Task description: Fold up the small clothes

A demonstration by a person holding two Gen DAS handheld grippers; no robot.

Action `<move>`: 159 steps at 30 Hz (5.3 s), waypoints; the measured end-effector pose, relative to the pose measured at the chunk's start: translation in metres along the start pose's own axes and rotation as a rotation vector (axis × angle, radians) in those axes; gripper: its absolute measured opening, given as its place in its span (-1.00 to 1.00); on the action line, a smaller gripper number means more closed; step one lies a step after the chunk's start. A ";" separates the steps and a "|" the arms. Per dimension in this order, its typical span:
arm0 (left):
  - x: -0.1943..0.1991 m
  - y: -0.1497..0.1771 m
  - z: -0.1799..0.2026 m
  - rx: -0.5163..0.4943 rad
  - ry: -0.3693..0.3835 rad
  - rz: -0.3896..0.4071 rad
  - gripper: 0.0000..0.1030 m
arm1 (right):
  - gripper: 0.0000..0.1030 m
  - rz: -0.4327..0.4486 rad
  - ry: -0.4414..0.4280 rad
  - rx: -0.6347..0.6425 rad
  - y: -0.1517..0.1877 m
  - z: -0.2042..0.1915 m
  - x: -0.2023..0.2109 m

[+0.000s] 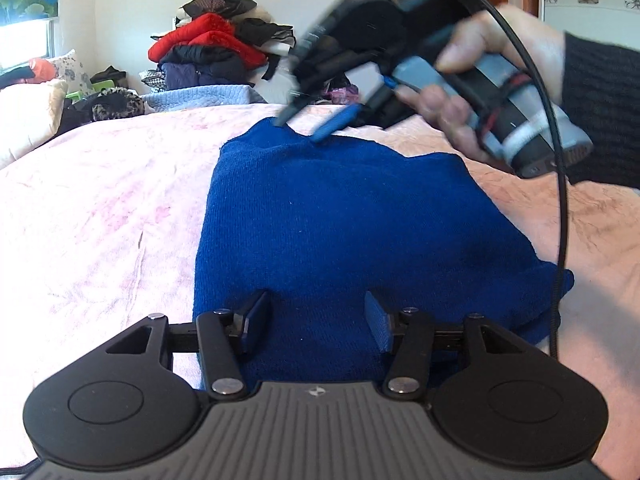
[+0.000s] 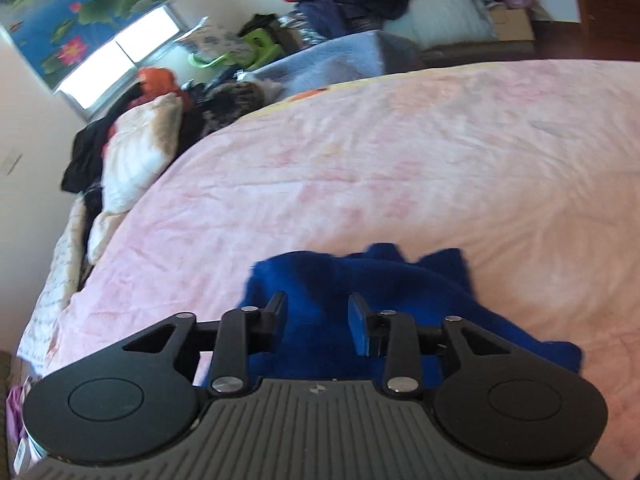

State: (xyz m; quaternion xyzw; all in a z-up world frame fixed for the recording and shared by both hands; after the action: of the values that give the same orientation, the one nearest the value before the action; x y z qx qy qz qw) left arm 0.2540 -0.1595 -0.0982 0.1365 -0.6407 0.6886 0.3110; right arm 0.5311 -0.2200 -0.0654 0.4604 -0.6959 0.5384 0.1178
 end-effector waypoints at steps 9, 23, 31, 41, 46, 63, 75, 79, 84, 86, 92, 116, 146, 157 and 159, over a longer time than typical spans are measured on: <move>0.004 0.001 -0.004 0.041 0.036 -0.003 0.05 | -0.51 -0.057 0.071 -0.151 -0.010 0.029 -0.061; 0.003 0.000 -0.007 0.048 0.053 -0.005 0.12 | 0.48 -0.050 -0.065 0.051 0.020 -0.036 0.007; 0.002 0.000 -0.007 0.044 0.053 -0.005 0.12 | 0.43 -0.011 0.058 0.071 0.042 -0.021 -0.002; 0.064 -0.036 -0.082 0.349 0.149 0.073 0.77 | 0.61 0.212 -0.076 -0.253 0.076 0.034 0.134; 0.027 -0.027 -0.123 0.767 0.308 -0.178 0.75 | 0.58 0.150 -0.022 -0.458 0.124 0.093 0.139; -0.006 0.004 -0.086 0.846 0.592 -0.490 -0.26 | 0.60 0.162 -0.293 -0.583 0.081 0.101 0.065; -0.004 0.003 -0.084 0.771 0.531 -0.485 -0.73 | -0.48 0.082 -0.158 -0.460 0.091 0.089 0.045; 0.002 0.002 -0.086 0.786 0.535 -0.479 -0.74 | -0.47 0.073 -0.141 -0.443 0.090 0.085 0.049; 0.009 0.007 -0.094 0.810 0.552 -0.479 -0.76 | -0.47 0.073 -0.141 -0.440 0.092 0.081 0.058; 0.011 0.008 -0.097 0.808 0.550 -0.480 -0.76 | -0.47 0.064 -0.139 -0.431 0.094 0.076 0.060; 0.011 0.010 -0.098 0.821 0.559 -0.487 -0.76 | -0.47 0.049 -0.141 -0.431 0.105 0.067 0.068; 0.018 0.017 -0.103 0.811 0.526 -0.495 -0.76 | -0.47 0.004 -0.153 -0.408 0.159 0.013 0.094; 0.003 0.018 -0.100 0.728 0.477 -0.470 -0.73 | -0.13 0.098 -0.112 -0.513 0.185 0.004 0.124; 0.002 0.033 -0.098 0.796 0.487 -0.480 -0.71 | 0.31 0.009 -0.203 -0.475 0.276 -0.030 0.177; -0.002 0.033 -0.091 0.804 0.486 -0.488 -0.63 | 0.27 0.009 -0.234 -0.489 0.281 -0.038 0.173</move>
State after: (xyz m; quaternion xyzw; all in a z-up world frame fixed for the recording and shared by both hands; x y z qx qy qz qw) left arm 0.2553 -0.0718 -0.1384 0.2265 -0.1851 0.7994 0.5247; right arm 0.2079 -0.2774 -0.1159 0.4743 -0.8161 0.2979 0.1422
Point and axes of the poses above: each gripper's, at about its wrist camera, not at the fingertips, and x roughly against the way its jaws point, z to its right, y to its underside, the point moved 9 cm from there along -x, roughly the way its jaws point, and after that the axes turned 9 degrees about x, right-handed, at the moved point
